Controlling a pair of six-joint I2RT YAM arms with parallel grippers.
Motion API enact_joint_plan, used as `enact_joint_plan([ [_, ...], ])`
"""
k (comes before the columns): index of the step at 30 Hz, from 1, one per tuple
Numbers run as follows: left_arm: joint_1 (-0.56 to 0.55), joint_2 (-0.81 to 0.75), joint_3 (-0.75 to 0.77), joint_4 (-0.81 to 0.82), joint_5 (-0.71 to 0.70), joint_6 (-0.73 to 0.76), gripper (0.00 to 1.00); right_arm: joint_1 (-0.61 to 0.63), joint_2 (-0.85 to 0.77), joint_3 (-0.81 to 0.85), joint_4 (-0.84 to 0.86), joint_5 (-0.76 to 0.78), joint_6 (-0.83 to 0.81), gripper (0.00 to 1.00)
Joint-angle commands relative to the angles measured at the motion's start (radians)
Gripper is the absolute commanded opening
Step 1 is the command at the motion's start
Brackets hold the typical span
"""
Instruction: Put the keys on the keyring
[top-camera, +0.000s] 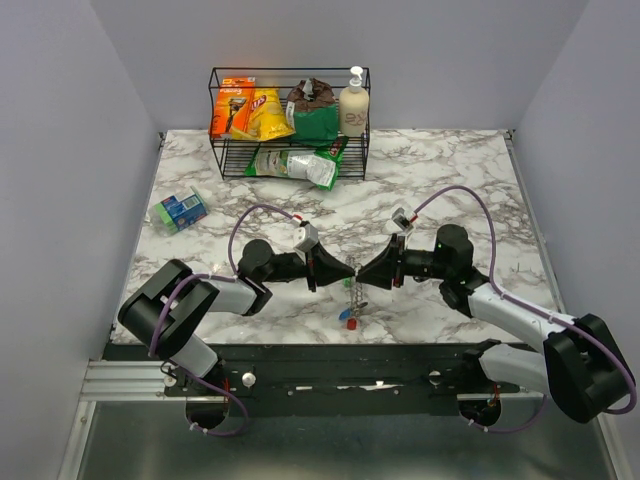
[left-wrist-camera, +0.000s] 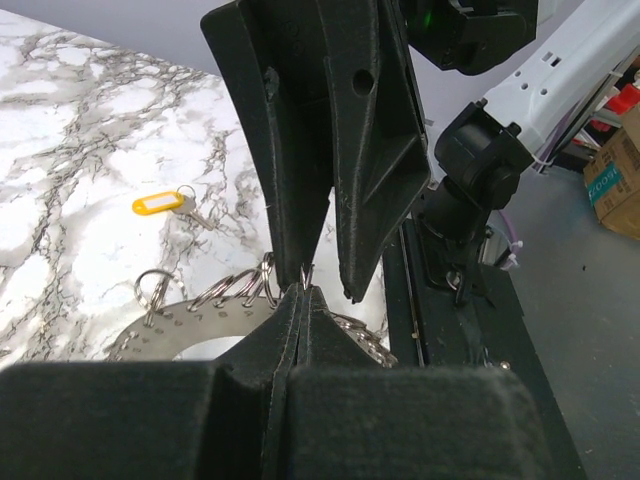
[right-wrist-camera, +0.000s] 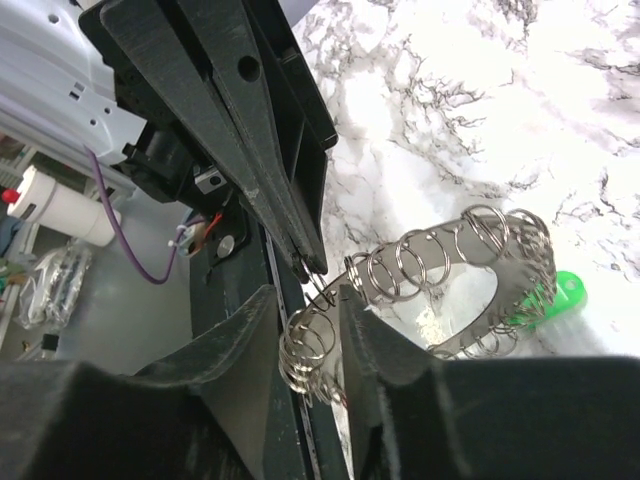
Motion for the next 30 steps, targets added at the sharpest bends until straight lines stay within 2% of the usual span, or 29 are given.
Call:
enact_joint_plan([
  [1, -0.009, -0.029, 0.014, 0.367, 0.026, -0.007, 0.00, 0.005, -0.020, 0.009, 0.027, 0.069, -0.003, 0.41],
  [7, -0.010, -0.030, 0.014, 0.367, 0.029, -0.013, 0.00, 0.005, -0.017, 0.009, 0.070, 0.049, 0.015, 0.40],
  [12, -0.009, -0.033, 0.017, 0.367, 0.023, -0.013, 0.00, 0.005, -0.008, 0.001, 0.095, 0.000, 0.015, 0.30],
  [21, -0.010, -0.035, 0.026, 0.367, 0.030, -0.021, 0.00, 0.007, -0.011, -0.017, 0.078, -0.056, -0.026, 0.37],
  [28, -0.010, -0.044, 0.023, 0.367, 0.026, -0.028, 0.00, 0.005, -0.022, -0.031, 0.059, -0.051, -0.048, 0.37],
  [30, -0.010, -0.047, 0.021, 0.367, 0.023, -0.030, 0.00, 0.005, -0.025, -0.037, 0.058, -0.043, -0.054, 0.33],
])
